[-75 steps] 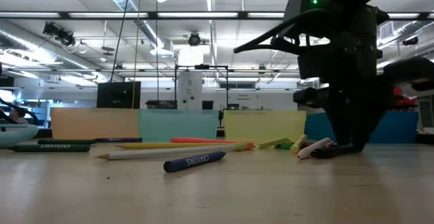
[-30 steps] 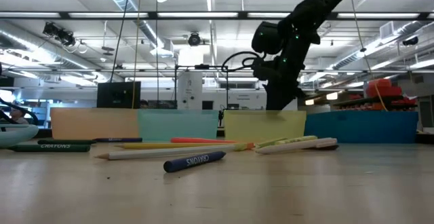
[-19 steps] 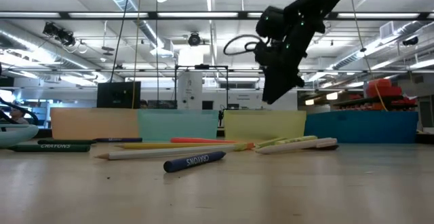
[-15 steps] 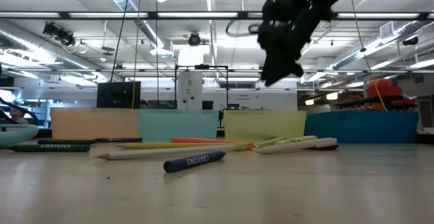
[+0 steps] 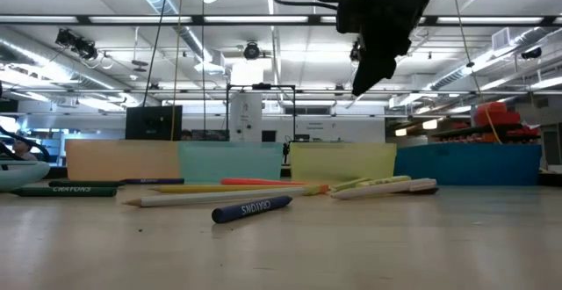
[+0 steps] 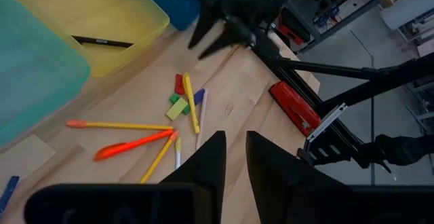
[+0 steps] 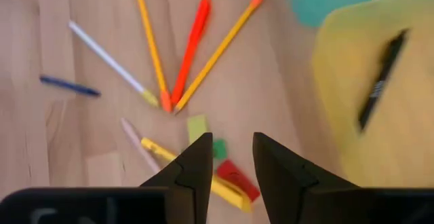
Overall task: Sort crayons/erasers/pens/pencils in bins
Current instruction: Put the light brown pen into the yellow bin
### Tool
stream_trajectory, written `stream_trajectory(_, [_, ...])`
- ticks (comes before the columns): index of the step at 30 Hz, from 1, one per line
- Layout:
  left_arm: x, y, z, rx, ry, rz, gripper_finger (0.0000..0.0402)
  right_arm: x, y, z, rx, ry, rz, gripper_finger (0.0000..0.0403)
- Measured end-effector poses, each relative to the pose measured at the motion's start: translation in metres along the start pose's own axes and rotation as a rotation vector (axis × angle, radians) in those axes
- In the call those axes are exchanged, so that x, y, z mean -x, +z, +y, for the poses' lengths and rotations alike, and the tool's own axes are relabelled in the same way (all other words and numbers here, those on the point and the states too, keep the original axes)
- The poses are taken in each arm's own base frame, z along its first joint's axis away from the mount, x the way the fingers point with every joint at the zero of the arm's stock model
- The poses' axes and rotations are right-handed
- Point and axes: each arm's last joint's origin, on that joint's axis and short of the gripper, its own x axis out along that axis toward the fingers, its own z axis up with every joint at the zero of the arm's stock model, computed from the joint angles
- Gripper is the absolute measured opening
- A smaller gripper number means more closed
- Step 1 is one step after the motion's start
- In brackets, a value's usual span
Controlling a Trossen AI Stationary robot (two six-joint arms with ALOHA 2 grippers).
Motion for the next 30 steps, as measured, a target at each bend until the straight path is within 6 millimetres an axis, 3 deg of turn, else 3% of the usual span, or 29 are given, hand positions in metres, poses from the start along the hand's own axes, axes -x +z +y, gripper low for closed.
stream_trajectory(8, [0.000, 0.000, 0.000, -0.061, 0.001, 0.000, 0.0065, -0.036, -0.016, 0.037, 0.133, 0.037, 0.151, 0.0114])
stream_trajectory(21, [0.000, -0.002, 0.001, -0.085, 0.008, 0.011, 0.0075, -0.090, -0.045, 0.070, 0.282, 0.048, 0.341, 0.0115])
stream_trajectory(30, [0.001, -0.005, 0.002, -0.099, 0.028, 0.039, 0.0077, -0.096, -0.048, 0.072, 0.292, 0.021, 0.344, 0.0124])
